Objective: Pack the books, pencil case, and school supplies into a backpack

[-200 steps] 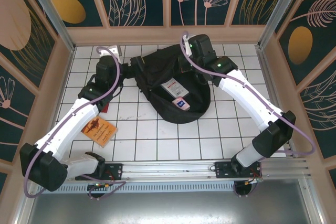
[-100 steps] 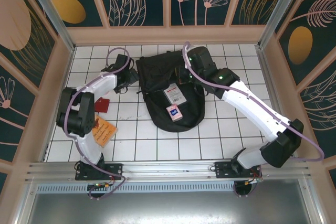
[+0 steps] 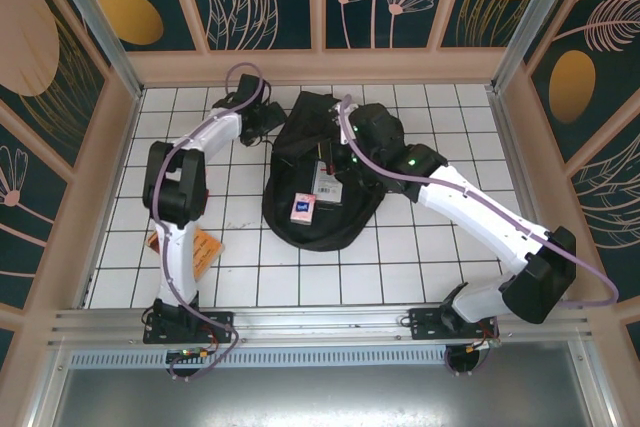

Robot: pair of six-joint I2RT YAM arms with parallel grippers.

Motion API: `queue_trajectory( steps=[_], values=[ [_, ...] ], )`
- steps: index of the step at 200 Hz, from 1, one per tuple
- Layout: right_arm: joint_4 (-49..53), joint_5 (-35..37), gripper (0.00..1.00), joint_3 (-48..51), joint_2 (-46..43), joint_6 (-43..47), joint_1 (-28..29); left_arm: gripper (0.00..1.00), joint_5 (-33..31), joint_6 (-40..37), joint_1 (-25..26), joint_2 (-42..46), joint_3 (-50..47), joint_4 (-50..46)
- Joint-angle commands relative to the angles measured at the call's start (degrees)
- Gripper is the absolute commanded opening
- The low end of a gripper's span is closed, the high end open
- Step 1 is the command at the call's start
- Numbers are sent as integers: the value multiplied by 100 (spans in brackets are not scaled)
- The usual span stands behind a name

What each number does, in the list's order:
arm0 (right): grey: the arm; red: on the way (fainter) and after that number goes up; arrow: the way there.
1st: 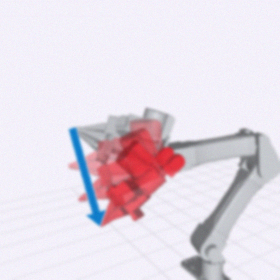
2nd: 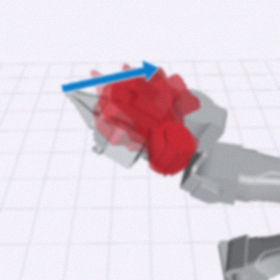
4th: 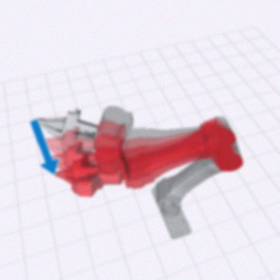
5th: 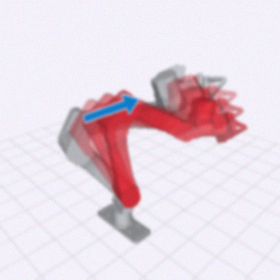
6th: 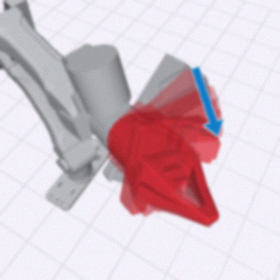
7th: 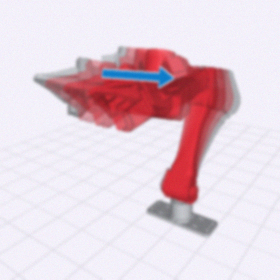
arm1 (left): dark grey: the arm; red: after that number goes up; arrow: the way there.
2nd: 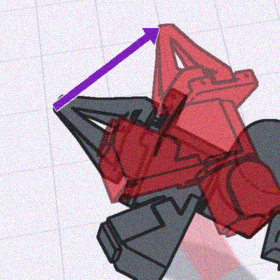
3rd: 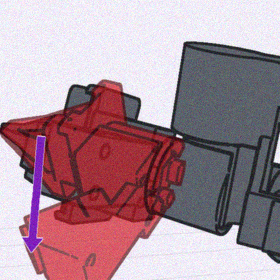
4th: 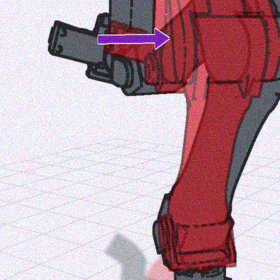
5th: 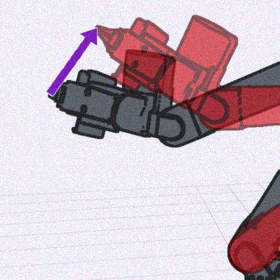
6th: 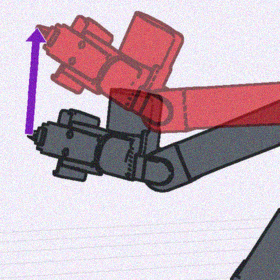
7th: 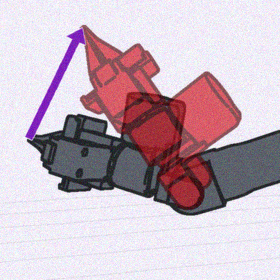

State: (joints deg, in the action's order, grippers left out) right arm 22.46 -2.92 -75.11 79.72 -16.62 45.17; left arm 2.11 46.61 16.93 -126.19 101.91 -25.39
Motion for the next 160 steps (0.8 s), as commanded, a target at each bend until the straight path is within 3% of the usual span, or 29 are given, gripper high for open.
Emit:
queue_trajectory(
  steps=[1, 21, 44, 79, 101, 132, 160],
  values=[
    [-118, 274, 0, -290, 255, 47, 196, 88, 399, -431, 335, -498, 1087, -515],
    [146, 999, 0, -588, 599, 68, 376, 90, 418, -581, 399, -770, 1781, -903],
    [107, 1595, 0, -723, 753, -182, 396, 95, -493, -693, 292, -476, 1940, -1499],
    [588, 1413, 0, -1292, 1131, -331, 187, 99, -1631, -609, -133, 1015, 776, -1837],
    [653, 1632, 0, -1294, 1189, -340, 177, 98, -2240, -140, -289, 2142, -22, -2197],
    [697, 1627, 0, -1147, 1113, -421, 90, 98, -2448, 627, -471, 3040, -813, -3426],
    [563, 1318, 0, -887, 960, -347, 14, 99, -2499, 604, -637, 3583, -2104, -3152]
  ],
)
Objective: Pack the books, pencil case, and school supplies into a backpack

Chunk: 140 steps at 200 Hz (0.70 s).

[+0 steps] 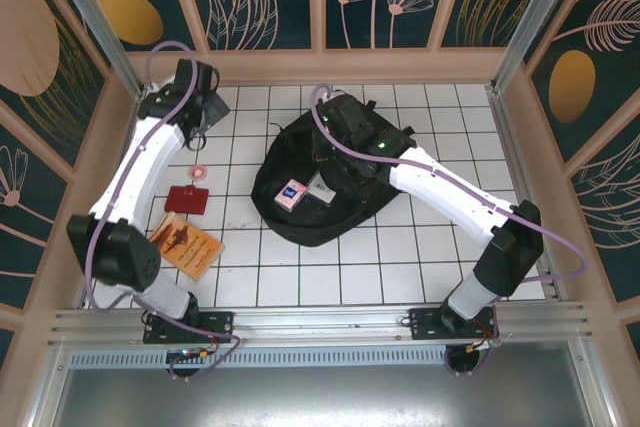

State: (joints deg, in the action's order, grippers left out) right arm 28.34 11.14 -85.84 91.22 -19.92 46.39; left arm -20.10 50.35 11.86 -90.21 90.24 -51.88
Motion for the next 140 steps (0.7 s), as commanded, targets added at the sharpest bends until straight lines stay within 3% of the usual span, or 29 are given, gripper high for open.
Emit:
queue_trajectory(
  steps=[1, 32, 94, 140],
  values=[
    [-23, -91, 0, 189, -191, -14, -110, 99, -290, 217, -139, -14, -973, -483],
    [-34, -284, 0, 396, -301, 23, -148, 99, -264, -30, -508, -375, -1509, -50],
    [-133, -428, 0, 741, -498, 33, -227, 98, -862, -1260, -533, -1811, -847, 606],
    [-180, -489, 0, 814, -577, 5, -269, 99, 180, -1910, -661, -2007, -1033, 1484]
  ],
)
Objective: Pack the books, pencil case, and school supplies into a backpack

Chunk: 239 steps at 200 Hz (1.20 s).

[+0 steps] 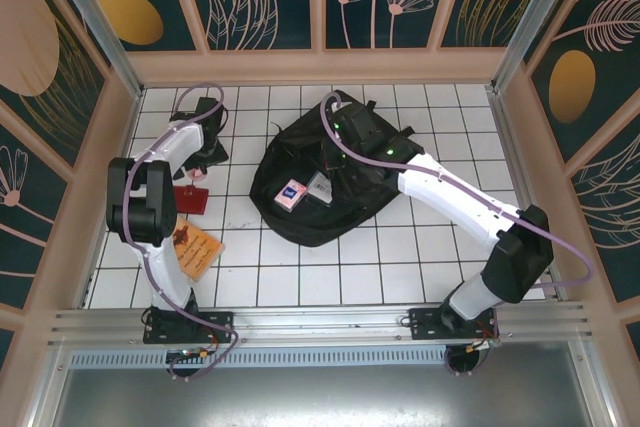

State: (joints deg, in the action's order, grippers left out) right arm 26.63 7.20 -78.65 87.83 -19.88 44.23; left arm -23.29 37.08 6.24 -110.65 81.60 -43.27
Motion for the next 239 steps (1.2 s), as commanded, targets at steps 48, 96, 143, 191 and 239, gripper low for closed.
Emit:
queue_trajectory(
  steps=[48, 96, 143, 191, 239],
  values=[
    [-73, -190, 0, 178, -342, -25, -55, 99, 574, -667, -416, -234, -442, 913],
    [-28, -196, 0, 220, -353, -43, -65, 98, 963, -678, -536, -202, -889, 1305],
    [-55, -232, 0, 238, -337, -68, -85, 91, 1072, -686, -534, -312, -1011, 1450],
    [-70, -271, 0, 243, -320, -104, -90, 76, 1105, -722, -536, -447, -990, 1567],
    [-64, -240, 0, 252, -302, -135, -89, 57, 1128, -729, -536, -475, -1021, 1650]
  ],
)
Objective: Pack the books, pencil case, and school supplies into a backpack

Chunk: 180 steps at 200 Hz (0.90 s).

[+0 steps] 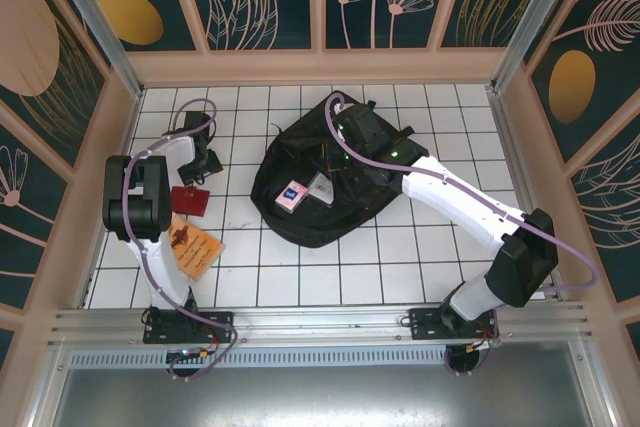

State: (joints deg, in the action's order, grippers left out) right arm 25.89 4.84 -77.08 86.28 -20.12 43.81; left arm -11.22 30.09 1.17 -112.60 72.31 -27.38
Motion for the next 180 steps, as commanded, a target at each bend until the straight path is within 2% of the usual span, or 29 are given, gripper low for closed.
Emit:
queue_trajectory(
  steps=[1, 36, 65, 91, 129, 152, 180],
  values=[
    [11, -3, 0, 96, -147, -109, -48, 56, -80, -29, -29, -272, -89, 59],
    [62, -40, 0, -41, -153, -130, -48, 49, -30, -1, -29, -159, -68, 74],
    [210, 83, 0, -285, -113, -98, -49, 48, 84, 48, -29, 177, -59, 15],
    [431, 216, 0, -686, -64, -54, -57, 49, 343, 158, -29, 751, -46, -87],
    [804, 257, 0, -1466, 121, 19, -134, 50, 1105, 464, 44, 1909, -366, -93],
    [954, 100, 0, -1878, 294, -26, -232, 50, 1355, 611, 330, 2658, -609, -164],
    [1010, -214, 0, -2248, 506, -199, -330, 50, 1367, 835, 1051, 3337, -543, -449]
  ],
)
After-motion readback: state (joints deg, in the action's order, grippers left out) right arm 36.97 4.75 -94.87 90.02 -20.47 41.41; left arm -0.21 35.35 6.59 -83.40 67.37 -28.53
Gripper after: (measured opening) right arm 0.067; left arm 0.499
